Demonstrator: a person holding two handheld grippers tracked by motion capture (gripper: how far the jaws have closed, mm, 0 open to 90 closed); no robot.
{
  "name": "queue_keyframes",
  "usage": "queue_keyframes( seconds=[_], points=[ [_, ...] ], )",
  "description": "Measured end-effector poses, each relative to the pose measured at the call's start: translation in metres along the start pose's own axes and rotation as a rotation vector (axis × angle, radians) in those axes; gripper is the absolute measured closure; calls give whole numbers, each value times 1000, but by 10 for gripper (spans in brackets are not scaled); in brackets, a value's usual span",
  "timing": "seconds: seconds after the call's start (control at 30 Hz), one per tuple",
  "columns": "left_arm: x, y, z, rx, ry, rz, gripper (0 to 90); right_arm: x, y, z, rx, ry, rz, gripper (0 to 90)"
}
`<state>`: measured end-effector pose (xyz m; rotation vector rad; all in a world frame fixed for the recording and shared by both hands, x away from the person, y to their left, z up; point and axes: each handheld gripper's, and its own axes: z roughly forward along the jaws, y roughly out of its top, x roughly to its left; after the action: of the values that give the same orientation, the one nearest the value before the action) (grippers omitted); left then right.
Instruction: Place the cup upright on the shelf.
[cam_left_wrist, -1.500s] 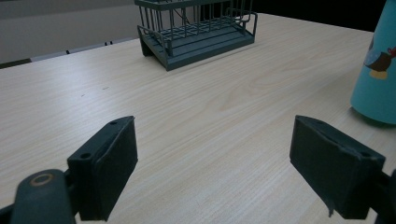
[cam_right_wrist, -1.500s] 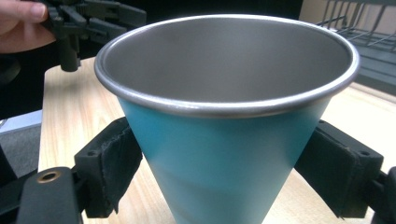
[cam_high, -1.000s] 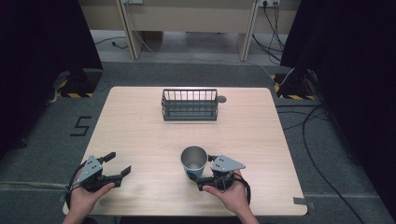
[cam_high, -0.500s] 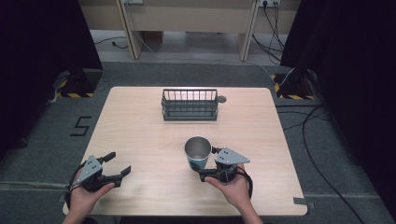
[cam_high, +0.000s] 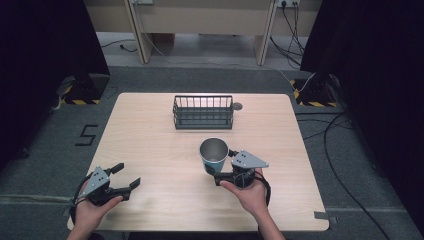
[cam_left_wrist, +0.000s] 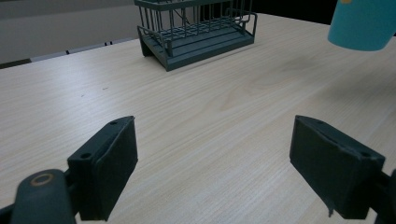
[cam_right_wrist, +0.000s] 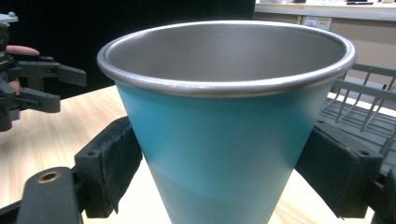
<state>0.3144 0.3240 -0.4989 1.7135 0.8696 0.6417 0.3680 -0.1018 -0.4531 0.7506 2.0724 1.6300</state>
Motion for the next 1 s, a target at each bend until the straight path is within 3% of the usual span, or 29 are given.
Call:
queue_keyframes(
  seconds=[1.0],
  points=[
    [0, 0, -1, -3, 1, 1, 147, -18, 27, 21, -26, -72, 5, 180]
  ],
)
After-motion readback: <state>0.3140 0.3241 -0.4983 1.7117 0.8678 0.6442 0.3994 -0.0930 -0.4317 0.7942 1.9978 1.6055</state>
